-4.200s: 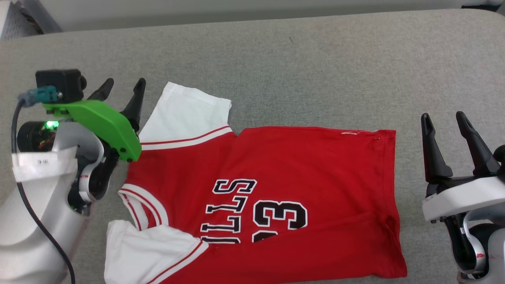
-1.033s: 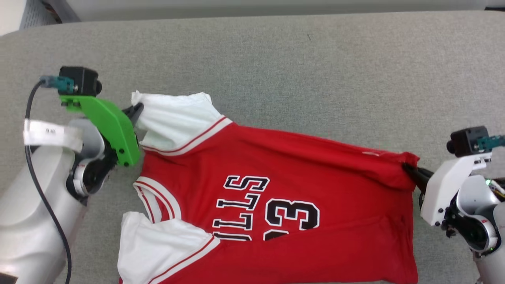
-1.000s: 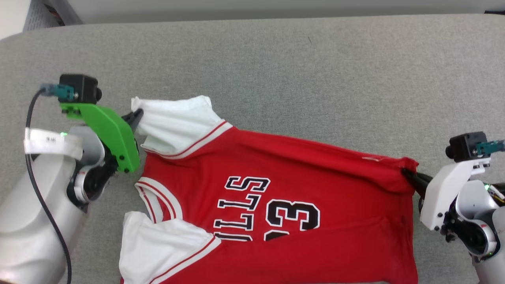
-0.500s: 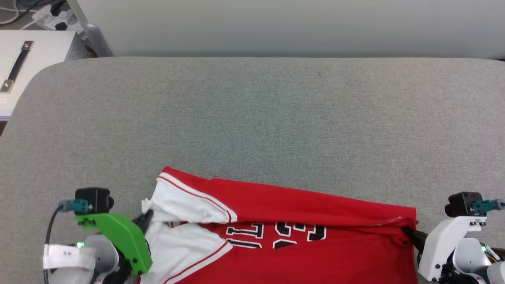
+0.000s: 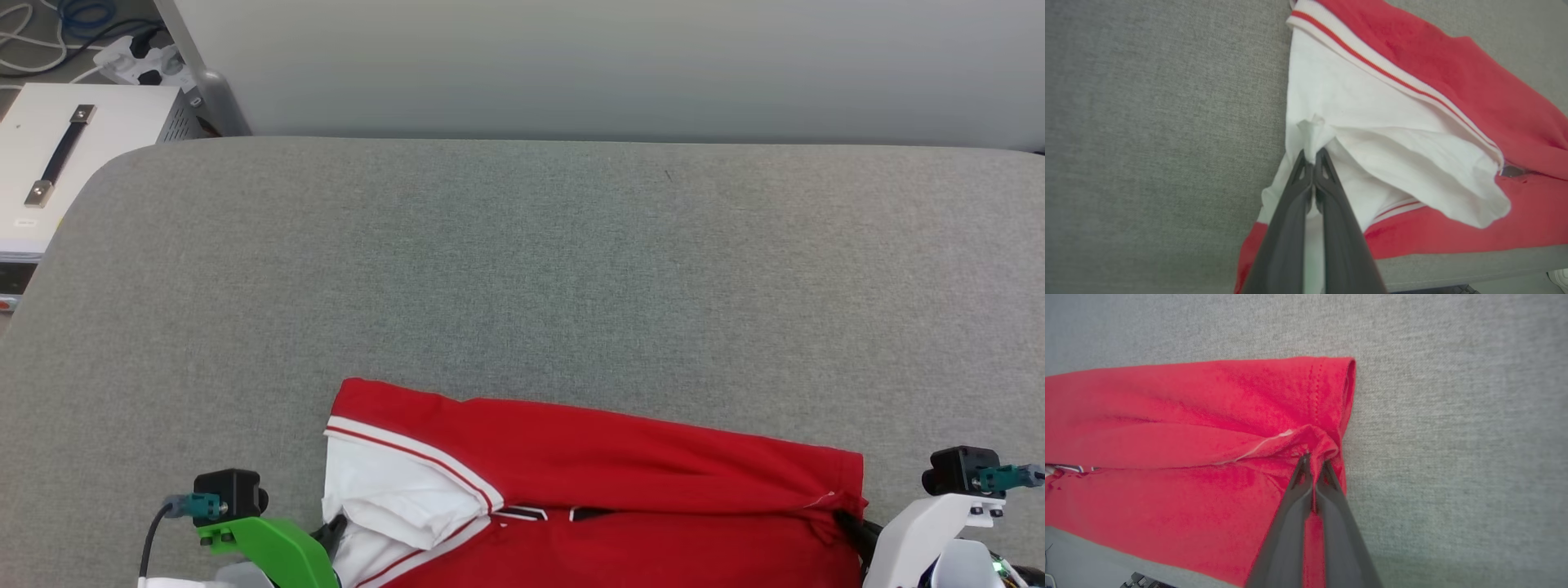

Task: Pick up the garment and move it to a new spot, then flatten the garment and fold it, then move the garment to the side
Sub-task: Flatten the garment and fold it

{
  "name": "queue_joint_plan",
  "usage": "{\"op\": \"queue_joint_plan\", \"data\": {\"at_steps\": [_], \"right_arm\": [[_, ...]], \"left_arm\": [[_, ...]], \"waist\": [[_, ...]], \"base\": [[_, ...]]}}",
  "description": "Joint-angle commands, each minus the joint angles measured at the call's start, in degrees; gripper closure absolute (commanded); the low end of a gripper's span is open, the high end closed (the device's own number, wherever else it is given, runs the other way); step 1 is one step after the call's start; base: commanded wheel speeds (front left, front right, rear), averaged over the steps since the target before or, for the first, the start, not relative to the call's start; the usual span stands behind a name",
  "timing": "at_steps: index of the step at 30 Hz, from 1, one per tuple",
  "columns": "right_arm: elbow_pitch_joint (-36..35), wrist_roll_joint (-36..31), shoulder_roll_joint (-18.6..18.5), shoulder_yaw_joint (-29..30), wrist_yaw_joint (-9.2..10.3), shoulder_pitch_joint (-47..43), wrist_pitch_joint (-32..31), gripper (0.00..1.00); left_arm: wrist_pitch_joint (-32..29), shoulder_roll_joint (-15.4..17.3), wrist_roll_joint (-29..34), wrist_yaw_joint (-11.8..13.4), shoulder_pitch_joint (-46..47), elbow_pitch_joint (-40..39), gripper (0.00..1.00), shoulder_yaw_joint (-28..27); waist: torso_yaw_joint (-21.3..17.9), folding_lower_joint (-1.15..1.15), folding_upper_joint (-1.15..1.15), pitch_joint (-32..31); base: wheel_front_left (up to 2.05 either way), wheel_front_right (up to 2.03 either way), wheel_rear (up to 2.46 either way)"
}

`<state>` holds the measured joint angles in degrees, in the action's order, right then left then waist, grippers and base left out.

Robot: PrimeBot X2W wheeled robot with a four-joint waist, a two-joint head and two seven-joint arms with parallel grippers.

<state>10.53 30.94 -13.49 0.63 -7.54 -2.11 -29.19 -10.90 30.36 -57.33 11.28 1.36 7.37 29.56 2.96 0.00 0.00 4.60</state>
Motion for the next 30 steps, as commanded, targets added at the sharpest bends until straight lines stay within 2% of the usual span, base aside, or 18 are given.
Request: {"op": "queue_joint_plan", "data": {"at_steps": [1,2,7,14,23,30], "right_arm": [[0.06,-0.97,0.06,-0.01,0.05,-0.70,0.80,0.00],[-0.35,-1.26,0.25,0.17,0.05,-0.68,1.76,0.00],[-2.41,-2.64,0.57,0.66,0.05,-1.14,4.18,0.00],[-7.69,-4.55,1.90,4.09,0.05,-2.41,4.93,0.00],[-13.97,-7.16,2.36,8.96,0.05,-4.39,0.09,0.00],[-15.72,-7.69,0.90,8.36,0.05,-4.92,-4.53,0.00]], "left_arm": [[0.66,-0.62,-0.24,-0.42,0.67,0.61,0.44,0.00],[1.09,-0.97,-0.26,-0.68,0.90,0.82,0.00,-0.05],[3.15,-0.36,1.48,-0.44,2.34,0.15,0.00,-0.60],[5.86,1.87,5.30,2.92,3.55,-4.89,0.00,-1.94],[13.17,2.65,13.45,7.78,5.10,-13.42,0.00,-2.53],[19.00,2.40,20.51,10.92,6.94,-18.53,0.00,-2.04]], "waist": [[-0.12,0.00,0.00,-0.23],[-0.17,0.00,0.00,-0.40],[-0.37,0.00,0.00,-1.44],[-0.60,0.00,0.00,-2.51],[0.03,0.00,0.00,-2.38],[1.76,0.00,0.00,-0.48]], "base": [[0.00,0.00,0.00],[0.00,0.00,0.00],[0.00,0.00,0.00],[0.00,0.00,0.00],[0.00,0.00,0.00],[0.00,0.00,0.00]]}}
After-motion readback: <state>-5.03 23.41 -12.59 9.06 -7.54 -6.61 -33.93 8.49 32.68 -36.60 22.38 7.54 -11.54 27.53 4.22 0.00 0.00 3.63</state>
